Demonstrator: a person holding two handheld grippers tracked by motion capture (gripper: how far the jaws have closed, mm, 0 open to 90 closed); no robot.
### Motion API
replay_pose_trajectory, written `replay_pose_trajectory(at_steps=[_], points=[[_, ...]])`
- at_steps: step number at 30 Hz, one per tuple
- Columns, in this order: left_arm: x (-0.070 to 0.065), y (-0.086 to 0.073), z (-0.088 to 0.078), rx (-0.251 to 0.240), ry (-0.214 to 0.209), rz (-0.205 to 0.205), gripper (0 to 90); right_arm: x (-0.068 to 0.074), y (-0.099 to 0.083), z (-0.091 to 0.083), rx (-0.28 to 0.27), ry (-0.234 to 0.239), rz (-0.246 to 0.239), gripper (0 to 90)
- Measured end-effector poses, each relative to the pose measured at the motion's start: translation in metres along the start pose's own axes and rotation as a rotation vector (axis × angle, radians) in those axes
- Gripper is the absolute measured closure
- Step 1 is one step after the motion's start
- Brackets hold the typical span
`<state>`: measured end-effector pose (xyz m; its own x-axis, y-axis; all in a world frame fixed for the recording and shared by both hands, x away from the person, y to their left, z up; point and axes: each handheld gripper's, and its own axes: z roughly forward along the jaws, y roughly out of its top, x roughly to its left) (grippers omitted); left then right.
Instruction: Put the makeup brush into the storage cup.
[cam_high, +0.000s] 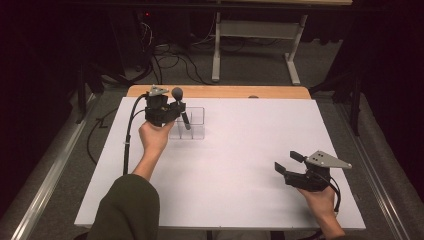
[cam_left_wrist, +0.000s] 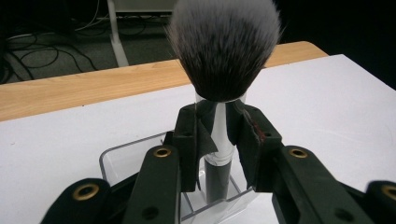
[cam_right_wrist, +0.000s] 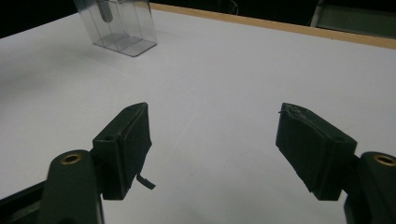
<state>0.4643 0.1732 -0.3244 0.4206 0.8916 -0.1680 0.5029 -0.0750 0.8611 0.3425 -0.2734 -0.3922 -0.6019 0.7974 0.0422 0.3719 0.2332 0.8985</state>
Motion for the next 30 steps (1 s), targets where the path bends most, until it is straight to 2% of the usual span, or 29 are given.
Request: replay_pose_trajectory(at_steps=[19, 30], points=[[0.0007, -0.0032, 0.0045, 0.021, 0.008, 0.004, 69.7, -0.0001, -0.0003, 0.0003, 0.007, -0.002, -0.002, 28.0], [-0.0004, -0.0046, 0.0076, 0.033, 0.010, 0.021, 69.5, 0.0006, -0.0004, 0.0001, 0.010, -0.003, 0.008, 28.0]])
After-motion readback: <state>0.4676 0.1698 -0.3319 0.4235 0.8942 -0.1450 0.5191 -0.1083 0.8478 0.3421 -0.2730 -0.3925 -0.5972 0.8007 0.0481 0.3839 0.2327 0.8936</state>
